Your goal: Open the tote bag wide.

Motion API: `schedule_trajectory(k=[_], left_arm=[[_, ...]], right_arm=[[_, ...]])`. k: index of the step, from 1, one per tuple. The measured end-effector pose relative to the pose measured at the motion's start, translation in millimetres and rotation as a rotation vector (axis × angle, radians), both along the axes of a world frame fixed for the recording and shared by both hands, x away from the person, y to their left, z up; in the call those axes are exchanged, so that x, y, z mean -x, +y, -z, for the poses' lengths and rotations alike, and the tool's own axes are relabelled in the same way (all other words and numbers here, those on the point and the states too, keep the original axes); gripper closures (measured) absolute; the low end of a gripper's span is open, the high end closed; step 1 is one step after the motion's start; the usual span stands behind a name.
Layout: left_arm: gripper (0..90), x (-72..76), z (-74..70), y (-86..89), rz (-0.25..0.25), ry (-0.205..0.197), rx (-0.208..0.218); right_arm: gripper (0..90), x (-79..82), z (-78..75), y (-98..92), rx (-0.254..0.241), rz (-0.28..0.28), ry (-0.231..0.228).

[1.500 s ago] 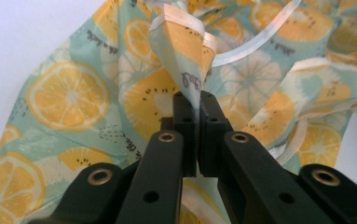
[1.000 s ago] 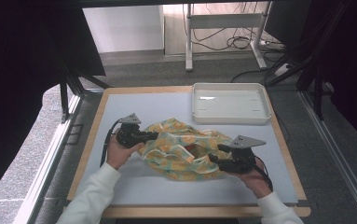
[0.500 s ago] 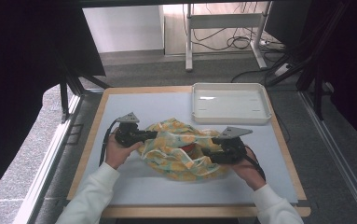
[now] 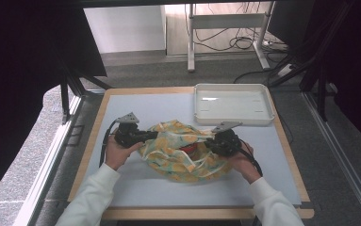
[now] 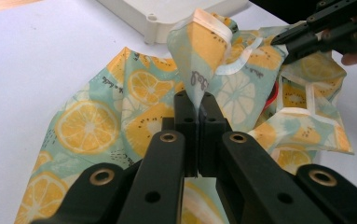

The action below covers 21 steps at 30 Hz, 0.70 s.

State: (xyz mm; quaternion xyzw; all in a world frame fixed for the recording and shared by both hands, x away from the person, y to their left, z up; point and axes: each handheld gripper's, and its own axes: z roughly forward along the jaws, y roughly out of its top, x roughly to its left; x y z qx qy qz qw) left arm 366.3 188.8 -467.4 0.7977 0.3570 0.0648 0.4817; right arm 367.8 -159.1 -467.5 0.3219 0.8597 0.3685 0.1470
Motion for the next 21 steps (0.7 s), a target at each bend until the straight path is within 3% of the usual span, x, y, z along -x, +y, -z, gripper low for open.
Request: schedule_trajectory(k=[3, 10, 16, 21], left_arm=[[89.9, 0.2, -0.8, 1.1, -0.004, -0.002, 0.0], [90.0, 0.4, -3.0, 5.7, -0.032, -0.012, 0.009], [90.0, -0.5, -1.8, 6.6, -0.066, -0.042, -0.042], [89.9, -1.7, -0.7, 7.0, -0.091, -0.052, -0.064]], right_arm=[[88.5, -0.5, -3.8, 0.5, -0.027, -0.006, -0.015], [88.7, -5.2, -13.4, 3.5, -0.074, 0.002, -0.058], [88.6, -18.9, -15.3, 10.0, -0.097, 0.024, -0.089], [88.6, -33.7, -7.6, 15.1, -0.101, 0.045, -0.085]])
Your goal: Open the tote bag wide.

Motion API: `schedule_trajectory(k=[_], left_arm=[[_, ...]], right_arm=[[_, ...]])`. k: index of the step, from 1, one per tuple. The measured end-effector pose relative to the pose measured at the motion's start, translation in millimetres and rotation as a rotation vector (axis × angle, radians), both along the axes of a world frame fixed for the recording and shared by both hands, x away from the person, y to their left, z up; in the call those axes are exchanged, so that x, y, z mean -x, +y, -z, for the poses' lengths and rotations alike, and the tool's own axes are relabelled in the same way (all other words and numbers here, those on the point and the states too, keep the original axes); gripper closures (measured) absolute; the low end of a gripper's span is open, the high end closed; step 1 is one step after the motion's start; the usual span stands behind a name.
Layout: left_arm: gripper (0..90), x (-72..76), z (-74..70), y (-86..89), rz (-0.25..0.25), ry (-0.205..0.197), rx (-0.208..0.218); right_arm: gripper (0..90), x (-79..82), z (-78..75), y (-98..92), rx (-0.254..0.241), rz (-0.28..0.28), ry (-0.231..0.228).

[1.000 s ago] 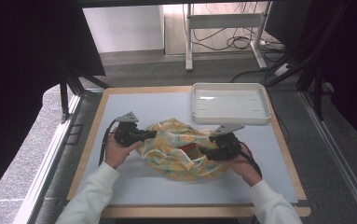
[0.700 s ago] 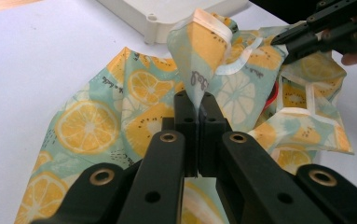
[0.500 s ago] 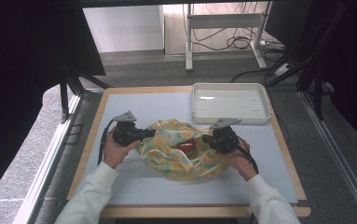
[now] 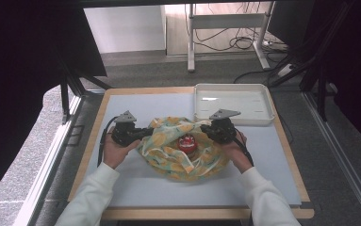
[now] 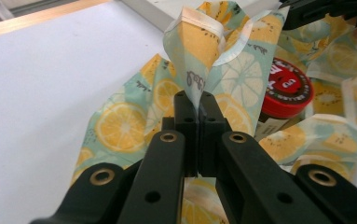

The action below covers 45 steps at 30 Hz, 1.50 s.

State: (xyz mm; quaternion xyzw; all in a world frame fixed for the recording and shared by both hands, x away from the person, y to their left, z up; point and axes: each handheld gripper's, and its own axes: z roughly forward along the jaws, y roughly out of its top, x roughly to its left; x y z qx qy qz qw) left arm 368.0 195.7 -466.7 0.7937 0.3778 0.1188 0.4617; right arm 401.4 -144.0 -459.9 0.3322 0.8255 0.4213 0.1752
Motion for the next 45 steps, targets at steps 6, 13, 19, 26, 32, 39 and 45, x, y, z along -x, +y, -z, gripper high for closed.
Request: schedule_trajectory(k=[6, 13, 19, 26, 32, 39, 45], left_arm=[[89.9, -3.8, 9.2, -5.8, -0.031, -0.01, -0.087], [89.9, -8.7, 19.0, -6.7, -0.058, 0.008, -0.105], [89.8, -15.0, 29.3, -1.0, -0.083, 0.054, -0.113], [89.7, -18.9, 45.7, -4.3, -0.08, 0.096, -0.156], [89.1, -18.8, 53.0, -10.3, -0.064, 0.116, -0.178], [84.9, -19.2, 54.3, -10.7, -0.059, 0.13, -0.168], [66.1, -17.4, 47.0, -8.7, -0.087, 0.104, -0.141]], right_arm=[[88.6, -13.2, 13.0, 4.8, 0.005, 0.027, 0.032], [88.6, -24.1, 26.3, 9.5, 0.013, 0.045, 0.052], [88.6, -29.6, 37.1, 16.1, 0.034, 0.041, 0.076], [88.5, -31.6, 51.5, 21.6, 0.098, 0.04, 0.107], [88.5, -34.6, 62.4, 20.0, 0.126, 0.053, 0.148], [85.2, -35.0, 62.7, 18.4, 0.119, 0.056, 0.154], [71.7, -34.3, 58.5, 16.8, 0.101, 0.044, 0.143]])
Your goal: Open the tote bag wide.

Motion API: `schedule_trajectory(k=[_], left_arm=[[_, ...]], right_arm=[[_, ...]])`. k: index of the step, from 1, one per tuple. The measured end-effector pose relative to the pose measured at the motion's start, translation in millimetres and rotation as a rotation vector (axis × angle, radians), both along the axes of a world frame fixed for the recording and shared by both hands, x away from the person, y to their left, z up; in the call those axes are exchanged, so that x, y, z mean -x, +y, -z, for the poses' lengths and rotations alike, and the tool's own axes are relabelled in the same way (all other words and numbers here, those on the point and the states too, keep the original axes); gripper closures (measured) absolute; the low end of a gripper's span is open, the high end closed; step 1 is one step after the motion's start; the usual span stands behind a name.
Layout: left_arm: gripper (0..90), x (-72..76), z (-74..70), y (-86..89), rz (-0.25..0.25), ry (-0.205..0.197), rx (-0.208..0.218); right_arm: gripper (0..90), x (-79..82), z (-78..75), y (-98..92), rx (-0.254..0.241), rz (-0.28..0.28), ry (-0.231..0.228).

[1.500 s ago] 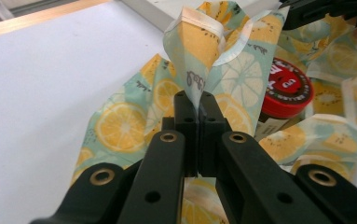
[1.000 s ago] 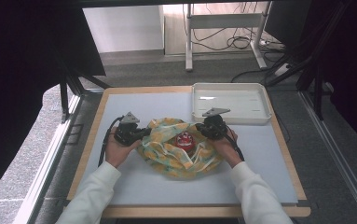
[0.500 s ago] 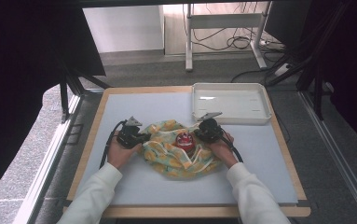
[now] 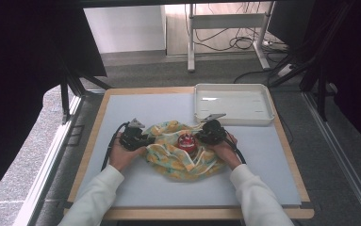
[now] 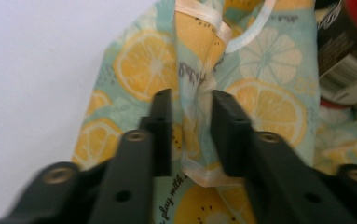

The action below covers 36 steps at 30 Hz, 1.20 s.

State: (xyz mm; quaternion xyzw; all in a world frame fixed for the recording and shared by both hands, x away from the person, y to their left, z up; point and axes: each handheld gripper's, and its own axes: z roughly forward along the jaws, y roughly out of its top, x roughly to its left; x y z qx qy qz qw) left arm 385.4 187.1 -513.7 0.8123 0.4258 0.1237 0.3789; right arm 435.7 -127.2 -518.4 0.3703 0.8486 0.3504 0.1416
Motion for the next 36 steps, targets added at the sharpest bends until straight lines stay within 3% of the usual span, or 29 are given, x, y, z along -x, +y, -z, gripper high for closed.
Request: schedule_trajectory(k=[1, 2, 4, 7, 10, 16, 19, 22, 23, 25, 29, 32, 36], left_arm=[[61.2, 0.9, -3.1, 1.2, -0.008, -0.013, 0.012], [49.7, 2.0, -7.5, 3.3, -0.015, -0.028, 0.023], [46.2, 3.8, -13.9, 6.6, -0.029, -0.047, 0.038], [38.1, 6.7, -24.9, 14.0, -0.039, -0.067, 0.084], [35.6, 10.6, -36.1, 19.9, -0.032, -0.091, 0.115], [40.2, 20.3, -55.0, 21.2, -0.002, -0.124, 0.161], [48.6, 25.1, -61.4, 17.0, 0.025, -0.137, 0.165], [63.3, 30.0, -64.2, 7.6, 0.07, -0.134, 0.161], [71.8, 31.1, -64.3, 3.7, 0.088, -0.128, 0.156], [75.1, 32.8, -63.4, -6.3, 0.129, -0.112, 0.142], [85.1, 35.0, -60.5, -23.7, 0.184, -0.087, 0.114], [87.9, 33.6, -57.6, -33.8, 0.201, -0.074, 0.103], [90.0, 27.6, -51.4, -45.2, 0.206, -0.048, 0.088]], right_arm=[[68.5, 0.3, -1.3, -0.2, -0.005, 0.0, -0.003], [61.6, 1.7, -6.7, -2.0, -0.019, 0.009, -0.024], [58.7, 2.4, -8.8, -2.6, -0.028, 0.01, -0.03], [47.1, 5.1, -18.5, -6.2, -0.054, 0.018, -0.057], [40.1, 9.8, -30.3, -10.0, -0.074, 0.018, -0.074], [33.2, 19.8, -54.8, -20.4, -0.14, 0.013, -0.122], [30.5, 25.1, -66.4, -25.4, -0.163, 0.02, -0.139], [30.6, 30.4, -75.3, -28.4, -0.175, 0.011, -0.152], [33.6, 34.6, -80.1, -29.1, -0.186, -0.009, -0.154], [37.3, 36.8, -81.9, -29.1, -0.193, -0.028, -0.156], [58.3, 45.5, -86.6, -27.1, -0.207, -0.104, -0.134], [74.1, 49.7, -87.6, -24.2, -0.203, -0.141, -0.099], [85.0, 49.7, -86.0, -18.5, -0.19, -0.163, -0.073]])
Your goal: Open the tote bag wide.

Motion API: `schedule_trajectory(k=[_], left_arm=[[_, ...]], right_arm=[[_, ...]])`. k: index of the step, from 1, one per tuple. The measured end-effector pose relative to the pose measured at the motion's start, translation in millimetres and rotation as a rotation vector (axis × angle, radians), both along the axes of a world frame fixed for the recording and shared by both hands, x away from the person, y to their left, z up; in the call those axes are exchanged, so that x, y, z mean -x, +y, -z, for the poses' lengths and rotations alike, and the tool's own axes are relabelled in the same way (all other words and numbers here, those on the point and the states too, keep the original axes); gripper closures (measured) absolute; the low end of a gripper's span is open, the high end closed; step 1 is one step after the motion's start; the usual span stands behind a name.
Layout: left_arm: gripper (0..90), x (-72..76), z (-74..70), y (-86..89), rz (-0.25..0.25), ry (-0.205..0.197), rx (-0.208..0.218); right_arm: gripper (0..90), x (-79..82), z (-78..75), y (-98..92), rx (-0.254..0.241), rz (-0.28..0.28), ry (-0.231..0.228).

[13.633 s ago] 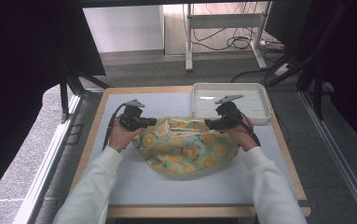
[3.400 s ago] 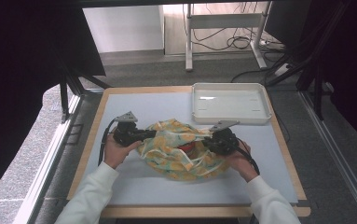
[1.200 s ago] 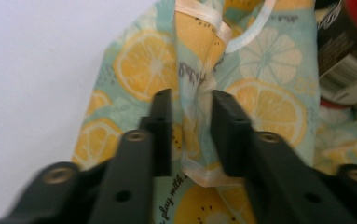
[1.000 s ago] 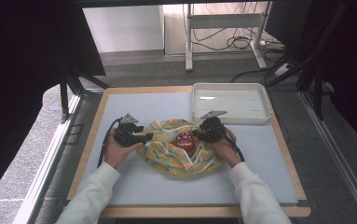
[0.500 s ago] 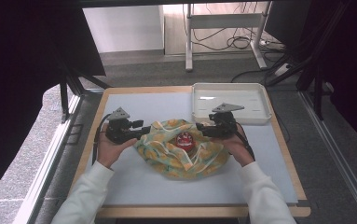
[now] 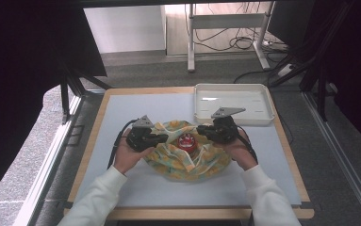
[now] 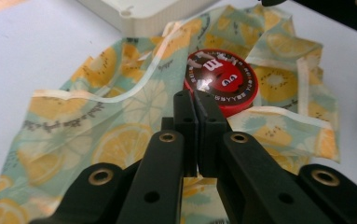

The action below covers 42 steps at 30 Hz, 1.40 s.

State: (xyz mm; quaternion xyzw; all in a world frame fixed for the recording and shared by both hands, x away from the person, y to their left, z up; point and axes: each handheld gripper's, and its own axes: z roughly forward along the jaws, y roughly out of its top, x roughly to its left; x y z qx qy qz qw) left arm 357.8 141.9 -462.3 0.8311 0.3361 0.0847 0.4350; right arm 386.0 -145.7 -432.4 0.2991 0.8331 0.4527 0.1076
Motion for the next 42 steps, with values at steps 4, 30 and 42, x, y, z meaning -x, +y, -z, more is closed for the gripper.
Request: schedule_trajectory(k=[4, 30, 42], left_arm=[[90.0, -6.8, 9.2, -8.3, 0.005, 0.032, -0.017], [90.0, -6.4, 56.3, -22.8, 0.064, 0.197, -0.137], [90.0, 11.1, 65.2, -26.2, 0.12, 0.234, -0.135]], right_arm=[[88.4, -7.7, 2.7, 8.0, 0.002, -0.002, 0.017], [88.8, -72.3, 76.2, 28.1, 0.105, 0.145, 0.218], [88.8, -74.1, 91.9, 22.2, 0.127, 0.2, 0.203]])
